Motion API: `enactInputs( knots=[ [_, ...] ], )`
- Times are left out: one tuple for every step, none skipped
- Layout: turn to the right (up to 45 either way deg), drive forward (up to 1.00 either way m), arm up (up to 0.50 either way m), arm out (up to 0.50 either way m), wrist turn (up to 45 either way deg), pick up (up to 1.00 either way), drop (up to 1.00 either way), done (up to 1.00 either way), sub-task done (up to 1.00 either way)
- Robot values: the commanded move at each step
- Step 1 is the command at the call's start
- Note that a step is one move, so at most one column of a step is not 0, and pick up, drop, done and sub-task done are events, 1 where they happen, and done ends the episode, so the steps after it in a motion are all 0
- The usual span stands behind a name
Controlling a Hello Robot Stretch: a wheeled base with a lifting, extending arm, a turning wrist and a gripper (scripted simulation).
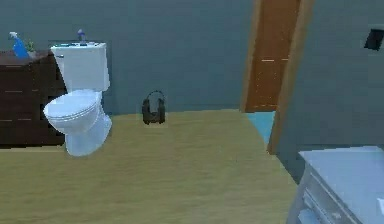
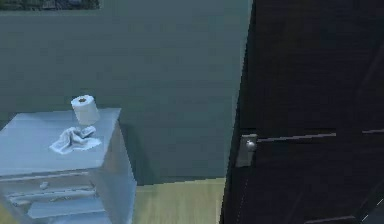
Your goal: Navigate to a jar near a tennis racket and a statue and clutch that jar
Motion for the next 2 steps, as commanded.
enactInputs(
  knots=[
    [-6.0, 0.0, 0.0, 0.0, 0.0, 0.0, 0.0, 0.0, 0.0],
    [0.0, 1.0, 0.0, 0.0, 0.0, 0.0, 0.0, 0.0, 0.0]
  ],
)
